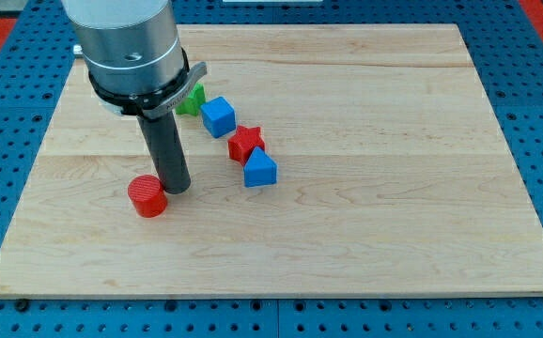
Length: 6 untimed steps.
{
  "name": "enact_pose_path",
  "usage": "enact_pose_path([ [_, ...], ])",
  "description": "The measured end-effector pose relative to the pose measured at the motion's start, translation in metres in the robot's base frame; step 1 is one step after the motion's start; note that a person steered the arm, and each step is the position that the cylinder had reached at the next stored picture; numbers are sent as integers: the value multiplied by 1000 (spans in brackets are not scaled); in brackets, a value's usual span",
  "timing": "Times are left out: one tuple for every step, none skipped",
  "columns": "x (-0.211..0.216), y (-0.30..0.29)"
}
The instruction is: Move red circle to the bottom left
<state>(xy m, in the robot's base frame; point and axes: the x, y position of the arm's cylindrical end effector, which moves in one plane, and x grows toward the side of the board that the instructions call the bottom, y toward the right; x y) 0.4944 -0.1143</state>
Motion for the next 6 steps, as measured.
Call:
enact_pose_path([
  [5, -6],
  [6, -30],
  [6, -61],
  [11, -72],
  [25, -74],
  [35, -84],
])
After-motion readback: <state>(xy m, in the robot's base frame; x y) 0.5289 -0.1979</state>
